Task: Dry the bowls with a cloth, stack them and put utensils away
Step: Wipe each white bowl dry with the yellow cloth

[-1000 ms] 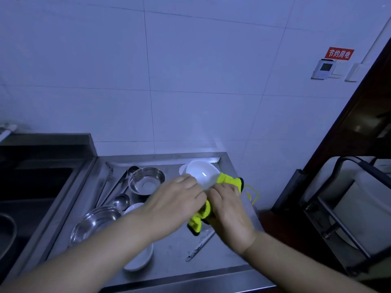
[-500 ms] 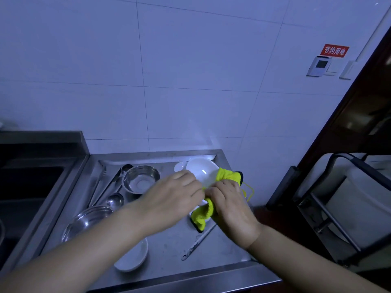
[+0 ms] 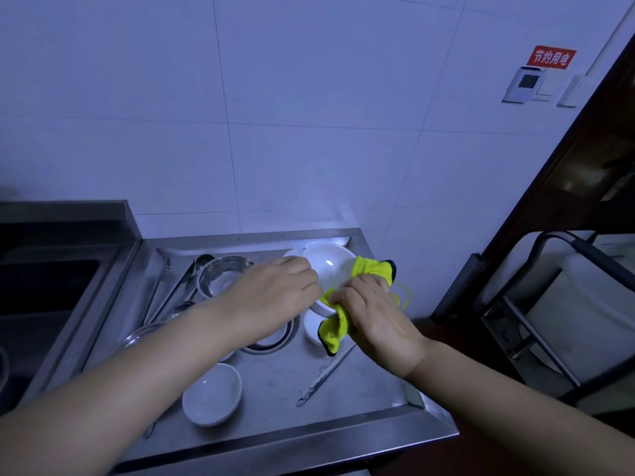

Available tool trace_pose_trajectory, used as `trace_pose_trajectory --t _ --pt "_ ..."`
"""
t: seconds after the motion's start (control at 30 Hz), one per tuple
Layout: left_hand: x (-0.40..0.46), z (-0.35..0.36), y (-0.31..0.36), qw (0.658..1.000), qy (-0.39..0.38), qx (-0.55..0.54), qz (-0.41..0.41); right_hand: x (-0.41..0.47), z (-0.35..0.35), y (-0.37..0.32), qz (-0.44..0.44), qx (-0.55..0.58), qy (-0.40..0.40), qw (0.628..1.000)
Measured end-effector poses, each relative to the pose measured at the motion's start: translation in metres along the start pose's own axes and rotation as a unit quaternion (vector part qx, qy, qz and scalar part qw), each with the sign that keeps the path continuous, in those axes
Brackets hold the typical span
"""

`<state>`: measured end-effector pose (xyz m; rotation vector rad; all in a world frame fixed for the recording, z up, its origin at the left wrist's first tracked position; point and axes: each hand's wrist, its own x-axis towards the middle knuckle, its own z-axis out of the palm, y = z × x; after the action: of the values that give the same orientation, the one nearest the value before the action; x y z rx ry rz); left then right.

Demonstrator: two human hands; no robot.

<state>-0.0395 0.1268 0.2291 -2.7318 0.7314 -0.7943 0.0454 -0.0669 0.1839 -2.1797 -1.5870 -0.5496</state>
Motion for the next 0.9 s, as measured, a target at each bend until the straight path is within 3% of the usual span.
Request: trace_pose_trajectory --t 0.1,0.23,0.3,0.47,0.67,0.77,0.9 --pt "0.004 0.021 0.009 1.000 0.001 0.008 0.016 -0.001 0.012 -0.003 0.054 0.040 0.005 0.998" --pt "0.012 0.043 0.015 1.000 0.004 -0.016 0.011 -0.020 -0.003 0.025 0.006 0.013 -0.050 0.999" --pt "0.014 0.058 0.020 0.999 -0.026 -0.026 0.011 -0.036 -0.013 0.046 0.021 -0.004 -0.062 0.998" --pt "0.013 0.113 0.043 0.987 -0.145 -0.070 -0.023 -0.089 -0.024 0.088 0.206 0.027 0.021 0.978" --pt "0.010 0.184 0.108 0.953 -0.265 -0.141 -0.052 -0.150 -0.017 0.104 0.389 0.072 0.050 0.917" --pt "0.010 0.217 0.140 0.943 -0.287 -0.165 -0.044 -0.178 -0.010 0.108 0.478 0.120 0.039 0.869" --pt "0.011 0.241 0.163 0.951 -0.259 -0.162 -0.049 -0.205 0.000 0.112 0.515 0.151 0.014 0.844"
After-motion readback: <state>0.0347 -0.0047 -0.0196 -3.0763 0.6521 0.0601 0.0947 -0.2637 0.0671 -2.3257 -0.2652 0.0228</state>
